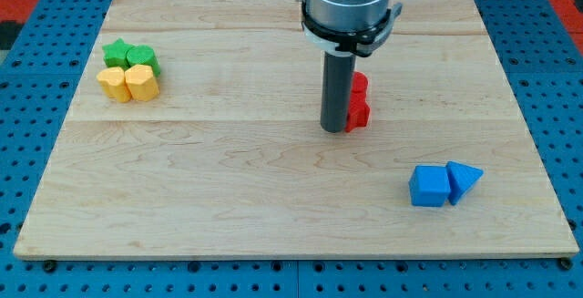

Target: Push the green circle up and then down

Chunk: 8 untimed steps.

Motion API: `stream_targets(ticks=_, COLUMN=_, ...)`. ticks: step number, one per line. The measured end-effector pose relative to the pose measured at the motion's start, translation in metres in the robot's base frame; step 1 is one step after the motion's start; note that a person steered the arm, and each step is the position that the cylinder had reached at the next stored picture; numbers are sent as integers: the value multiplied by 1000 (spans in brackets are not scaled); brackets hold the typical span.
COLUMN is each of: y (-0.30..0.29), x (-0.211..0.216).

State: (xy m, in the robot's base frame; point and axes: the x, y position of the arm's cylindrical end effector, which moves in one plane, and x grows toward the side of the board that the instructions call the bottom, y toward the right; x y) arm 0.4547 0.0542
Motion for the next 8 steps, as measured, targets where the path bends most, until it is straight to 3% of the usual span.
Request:
stream_targets(ticks=1, y=5, x=21)
stream_targets(ticks=3, y=28, x=-49)
stream_targets(ticks=4, y=-12, x=-24)
stream_targets(ticks=5, y=-98, x=47)
stream_targets(ticks=6, y=-236, x=64)
stream_targets(ticks=7, y=-326, x=49)
stream_targets(ticks=8, y=-359, x=33)
